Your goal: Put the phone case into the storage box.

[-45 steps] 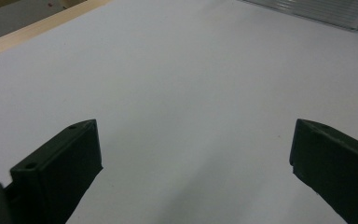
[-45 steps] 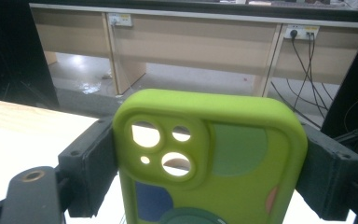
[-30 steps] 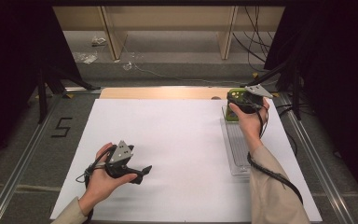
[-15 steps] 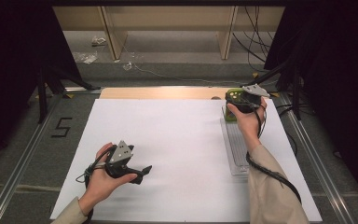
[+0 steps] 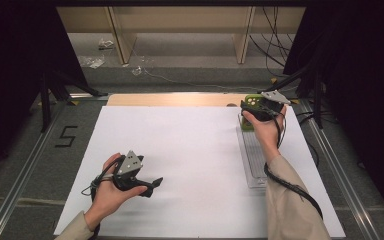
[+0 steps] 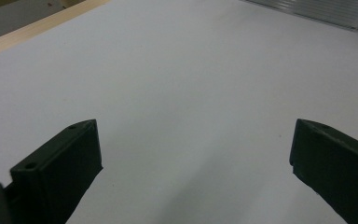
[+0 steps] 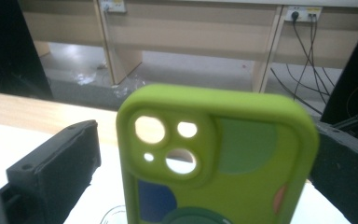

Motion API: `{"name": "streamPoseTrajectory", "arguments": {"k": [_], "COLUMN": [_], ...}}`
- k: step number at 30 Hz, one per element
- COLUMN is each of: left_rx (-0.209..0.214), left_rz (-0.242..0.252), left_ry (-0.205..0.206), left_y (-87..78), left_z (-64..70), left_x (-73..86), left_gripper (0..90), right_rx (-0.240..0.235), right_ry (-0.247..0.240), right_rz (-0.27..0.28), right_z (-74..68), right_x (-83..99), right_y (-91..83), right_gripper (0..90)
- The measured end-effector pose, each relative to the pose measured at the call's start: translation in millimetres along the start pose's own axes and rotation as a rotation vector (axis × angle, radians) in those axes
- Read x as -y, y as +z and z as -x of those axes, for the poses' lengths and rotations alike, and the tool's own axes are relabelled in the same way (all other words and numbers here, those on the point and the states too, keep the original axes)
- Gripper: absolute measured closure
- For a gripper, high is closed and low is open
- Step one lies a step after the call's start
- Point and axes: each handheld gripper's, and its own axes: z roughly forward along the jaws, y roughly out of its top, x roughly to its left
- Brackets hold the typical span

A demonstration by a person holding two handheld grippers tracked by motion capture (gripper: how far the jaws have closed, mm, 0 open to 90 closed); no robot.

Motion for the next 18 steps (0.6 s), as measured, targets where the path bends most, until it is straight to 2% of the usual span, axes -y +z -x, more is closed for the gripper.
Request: {"name": "streamPoseTrajectory", "arguments": {"k": [9,18], "left_rx": [0.001,0.001], "left_rz": [0.002,0.003], "left_ry": [-0.002,-0.001], "left_y": [0.1,-0.2], "left_z": [-0.1,0.0], "left_x": [-0.2,-0.5], "left_gripper": [1.5,1.5], "right_rx": [0.009,0.01], "right_ry": [0.013,0.028], "right_rz": [0.018,0.003], "right_z": [-0.9,-5.1], "right_x": [-5.8,-9.7], "right_y": [-8.5,-18.7], "right_gripper": [0.4,0.4]}}
